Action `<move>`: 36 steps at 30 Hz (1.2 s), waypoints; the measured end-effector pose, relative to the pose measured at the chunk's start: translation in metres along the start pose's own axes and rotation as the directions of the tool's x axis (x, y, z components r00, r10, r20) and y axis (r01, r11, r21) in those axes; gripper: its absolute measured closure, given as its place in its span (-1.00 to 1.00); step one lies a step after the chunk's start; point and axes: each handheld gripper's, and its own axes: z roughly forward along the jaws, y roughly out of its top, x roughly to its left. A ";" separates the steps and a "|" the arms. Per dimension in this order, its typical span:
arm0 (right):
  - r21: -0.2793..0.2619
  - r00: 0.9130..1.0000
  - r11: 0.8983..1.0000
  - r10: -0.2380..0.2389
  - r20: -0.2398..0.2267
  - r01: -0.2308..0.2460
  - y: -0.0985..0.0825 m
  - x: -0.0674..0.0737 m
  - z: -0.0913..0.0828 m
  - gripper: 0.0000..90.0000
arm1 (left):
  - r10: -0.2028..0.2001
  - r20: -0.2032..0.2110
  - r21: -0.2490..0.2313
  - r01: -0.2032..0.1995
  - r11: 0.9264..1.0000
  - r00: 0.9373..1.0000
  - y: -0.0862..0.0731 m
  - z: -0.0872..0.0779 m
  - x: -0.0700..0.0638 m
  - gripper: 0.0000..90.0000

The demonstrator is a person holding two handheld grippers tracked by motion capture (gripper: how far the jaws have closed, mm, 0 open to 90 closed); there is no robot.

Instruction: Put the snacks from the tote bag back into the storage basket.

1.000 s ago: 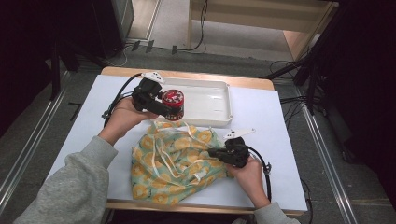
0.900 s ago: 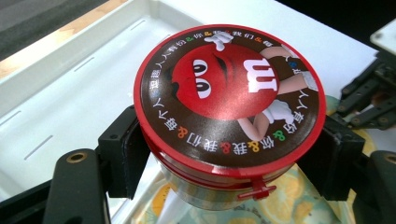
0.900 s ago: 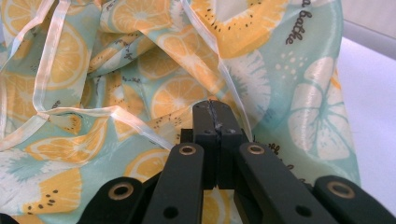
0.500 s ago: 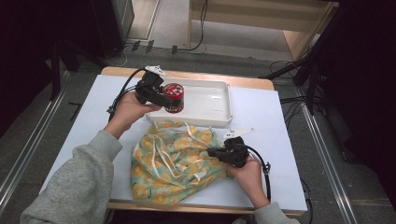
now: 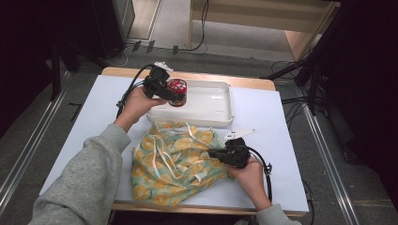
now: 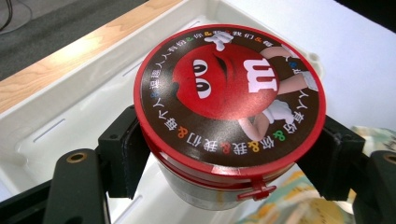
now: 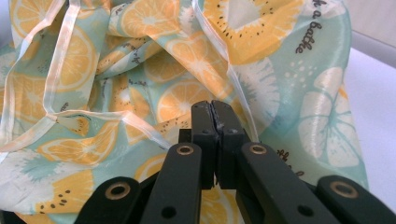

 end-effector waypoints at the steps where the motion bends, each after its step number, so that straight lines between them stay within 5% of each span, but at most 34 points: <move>1: 0.000 1.000 1.000 0.000 0.000 0.000 0.000 0.000 0.000 1.00 | 0.000 0.000 0.000 0.000 1.000 1.000 0.000 0.000 0.000 -0.42; 14: -0.008 1.000 1.000 -0.003 0.004 0.003 -0.001 0.000 -0.003 1.00 | -0.066 -0.038 -0.004 0.066 0.998 0.997 -0.004 0.042 0.021 -0.42; 36: 0.002 1.000 1.000 0.004 0.005 -0.004 -0.004 0.000 -0.003 0.99 | -0.042 -0.060 0.035 0.044 0.998 0.997 -0.020 0.085 0.018 -0.43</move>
